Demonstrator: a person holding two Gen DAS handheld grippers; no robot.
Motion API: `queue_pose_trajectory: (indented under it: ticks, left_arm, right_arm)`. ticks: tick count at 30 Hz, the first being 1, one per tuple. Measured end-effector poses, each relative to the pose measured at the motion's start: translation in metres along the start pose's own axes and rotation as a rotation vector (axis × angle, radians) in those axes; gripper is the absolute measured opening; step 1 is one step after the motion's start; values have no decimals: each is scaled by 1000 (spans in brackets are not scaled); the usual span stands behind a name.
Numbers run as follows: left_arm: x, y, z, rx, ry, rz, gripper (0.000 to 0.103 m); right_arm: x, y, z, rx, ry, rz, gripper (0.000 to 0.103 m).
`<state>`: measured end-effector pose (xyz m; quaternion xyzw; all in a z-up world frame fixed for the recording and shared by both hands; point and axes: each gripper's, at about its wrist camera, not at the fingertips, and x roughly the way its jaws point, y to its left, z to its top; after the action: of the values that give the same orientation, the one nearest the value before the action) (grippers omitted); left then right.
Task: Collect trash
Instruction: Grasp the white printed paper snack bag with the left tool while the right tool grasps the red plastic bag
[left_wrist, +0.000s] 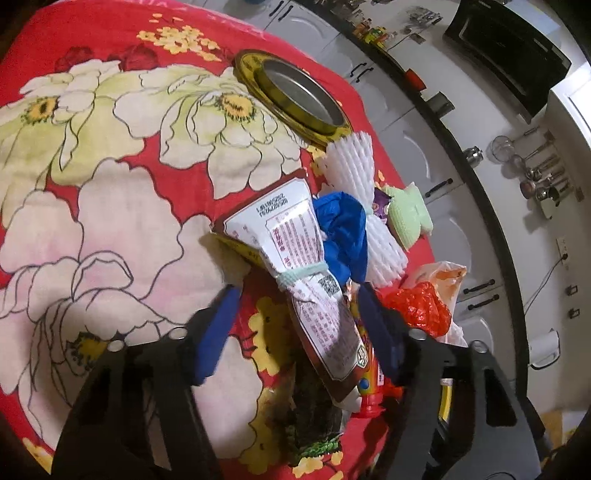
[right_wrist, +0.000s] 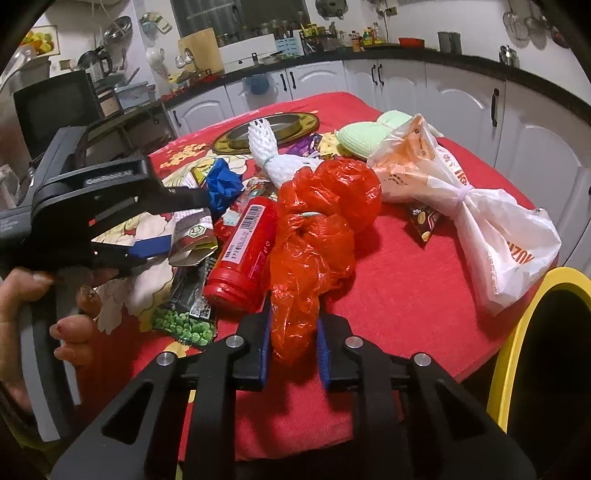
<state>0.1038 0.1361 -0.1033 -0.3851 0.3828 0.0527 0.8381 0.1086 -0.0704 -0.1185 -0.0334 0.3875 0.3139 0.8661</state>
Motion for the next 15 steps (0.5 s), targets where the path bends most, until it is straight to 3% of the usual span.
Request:
queue_pose_trajectory:
  ticks: [2,4,15]
  left_arm:
    - [0,0,-1,3,3,-3,44]
    - [1,0,-1,3,18,-26,26]
    - [-19,-2,-2,38,-10,-46,21]
  right_arm:
    - [-3,2,0,-8,-9,0,17]
    - [-6,4,0,-15,-21,-1,16]
    - [-23,6,3,-35,-84,-9,15]
